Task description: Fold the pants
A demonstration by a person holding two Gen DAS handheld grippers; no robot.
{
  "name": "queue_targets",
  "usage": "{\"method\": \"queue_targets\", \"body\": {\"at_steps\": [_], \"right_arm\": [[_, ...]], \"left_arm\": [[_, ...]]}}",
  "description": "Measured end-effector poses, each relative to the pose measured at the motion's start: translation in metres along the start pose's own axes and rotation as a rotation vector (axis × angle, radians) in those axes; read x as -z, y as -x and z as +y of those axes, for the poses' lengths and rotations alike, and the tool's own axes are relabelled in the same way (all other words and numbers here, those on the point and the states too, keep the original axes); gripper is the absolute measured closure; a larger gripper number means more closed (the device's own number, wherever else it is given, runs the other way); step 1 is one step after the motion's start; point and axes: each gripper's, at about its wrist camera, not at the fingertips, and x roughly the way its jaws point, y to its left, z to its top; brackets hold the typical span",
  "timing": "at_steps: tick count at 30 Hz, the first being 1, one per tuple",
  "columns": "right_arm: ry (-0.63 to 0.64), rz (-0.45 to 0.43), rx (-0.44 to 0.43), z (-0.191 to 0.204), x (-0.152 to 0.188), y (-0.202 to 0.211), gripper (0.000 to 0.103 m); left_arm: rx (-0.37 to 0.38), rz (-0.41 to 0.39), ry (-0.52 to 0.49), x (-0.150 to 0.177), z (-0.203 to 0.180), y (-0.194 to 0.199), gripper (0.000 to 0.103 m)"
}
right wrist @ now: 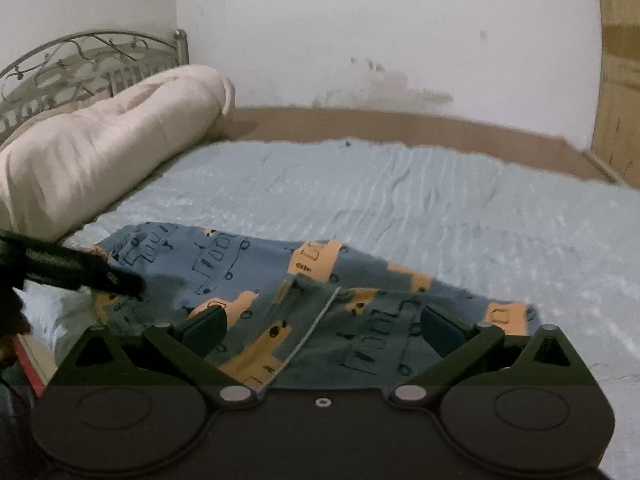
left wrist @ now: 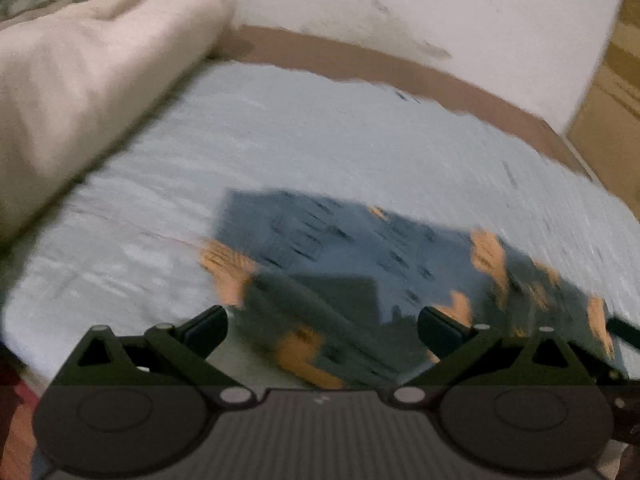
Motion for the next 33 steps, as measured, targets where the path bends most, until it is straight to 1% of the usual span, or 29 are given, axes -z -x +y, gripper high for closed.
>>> {"method": "queue_targets", "body": {"at_steps": [3, 7, 10, 14, 16, 26, 29, 33], "right_arm": [[-0.018, 0.019, 0.001, 0.000, -0.004, -0.007, 0.001], [-0.045, 0.023, 0.003, 0.000, -0.003, -0.013, 0.001], [-0.043, 0.030, 0.009, -0.002, -0.002, -0.017, 0.001], [-0.051, 0.038, 0.011, -0.003, -0.001, -0.022, 0.001], [-0.047, 0.043, 0.013, -0.003, 0.000, -0.024, 0.001], [-0.039, 0.065, 0.022, -0.002, 0.002, -0.030, 0.001], [-0.037, 0.068, 0.022, -0.002, 0.002, -0.032, 0.001], [-0.026, 0.076, 0.028, -0.001, 0.003, -0.033, 0.001]], "left_arm": [[-0.072, -0.054, 0.016, -0.011, 0.027, 0.013, 0.000], [-0.195, -0.102, 0.004, -0.020, 0.055, 0.023, 0.000], [-0.231, -0.103, 0.016, -0.021, 0.071, 0.025, 0.000], [-0.223, -0.089, 0.034, -0.017, 0.080, 0.019, 0.000], [-0.214, -0.080, 0.028, -0.016, 0.078, 0.013, 0.000], [-0.100, -0.063, -0.036, 0.000, 0.044, -0.011, 0.000], [-0.081, -0.060, -0.053, 0.001, 0.038, -0.018, 0.000], [-0.070, -0.033, -0.042, 0.003, 0.037, -0.028, 0.000]]}}
